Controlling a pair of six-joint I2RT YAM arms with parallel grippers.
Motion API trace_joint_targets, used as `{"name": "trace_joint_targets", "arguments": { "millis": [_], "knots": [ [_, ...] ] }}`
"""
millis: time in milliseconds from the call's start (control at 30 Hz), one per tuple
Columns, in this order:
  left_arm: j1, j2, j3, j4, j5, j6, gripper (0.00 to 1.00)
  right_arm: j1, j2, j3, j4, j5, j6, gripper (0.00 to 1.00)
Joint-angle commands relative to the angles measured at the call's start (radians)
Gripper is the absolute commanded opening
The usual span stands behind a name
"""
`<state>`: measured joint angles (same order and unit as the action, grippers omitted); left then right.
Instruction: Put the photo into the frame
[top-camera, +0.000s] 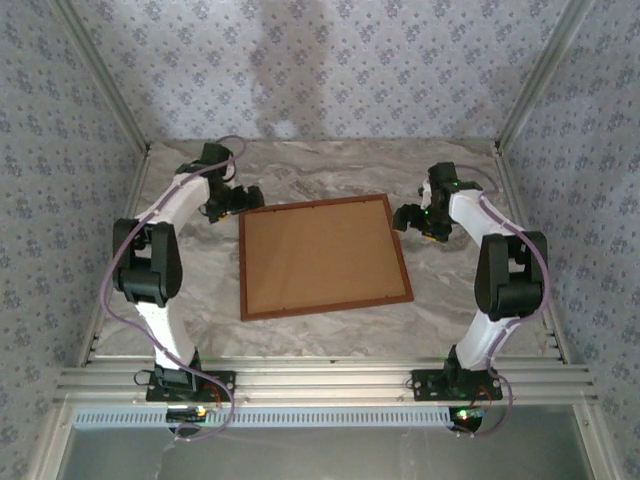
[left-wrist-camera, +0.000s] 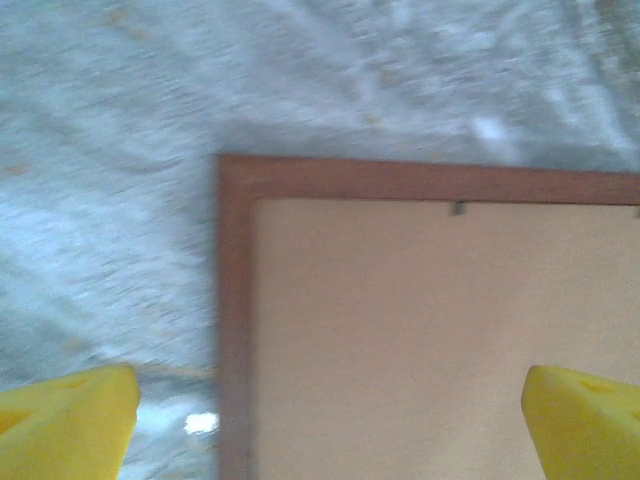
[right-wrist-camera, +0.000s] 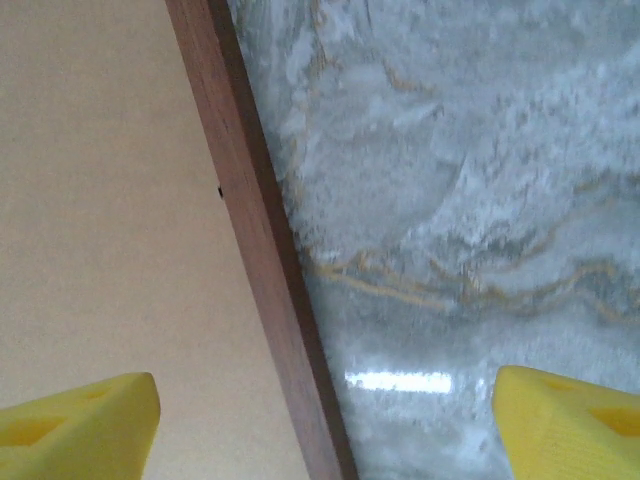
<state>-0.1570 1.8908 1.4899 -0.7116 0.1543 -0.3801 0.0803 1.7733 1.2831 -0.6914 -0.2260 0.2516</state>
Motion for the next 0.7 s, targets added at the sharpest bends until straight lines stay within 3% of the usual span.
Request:
{"name": "trace_joint_targets", "arguments": {
  "millis": [0,100,167,333,667],
  "knots": [
    [0.014,-0.016,-0.067,-0.039,-0.058,0.067,0.93,-0.005,0.038,0.059,-0.046,-0.012,-0.040,0.85],
    [0.015,0.009,-0.080,-0.041,-0.067,0.097,0.85,-0.006,0.041,0.065,-0.041,0.003,-0.033,0.88],
    [0.015,0.030,-0.080,-0.039,-0.055,0.103,0.78,-0.005,0.030,0.059,-0.032,0.020,-0.031,0.99],
    [0.013,0.073,-0.080,-0.019,-0.031,0.096,0.55,-0.011,-0.010,0.036,-0.016,0.057,-0.028,1.00],
    [0.000,0.134,-0.061,-0.016,-0.023,0.108,0.39,-0.025,-0.048,-0.008,0.012,0.098,-0.049,1.00]
  ]
}}
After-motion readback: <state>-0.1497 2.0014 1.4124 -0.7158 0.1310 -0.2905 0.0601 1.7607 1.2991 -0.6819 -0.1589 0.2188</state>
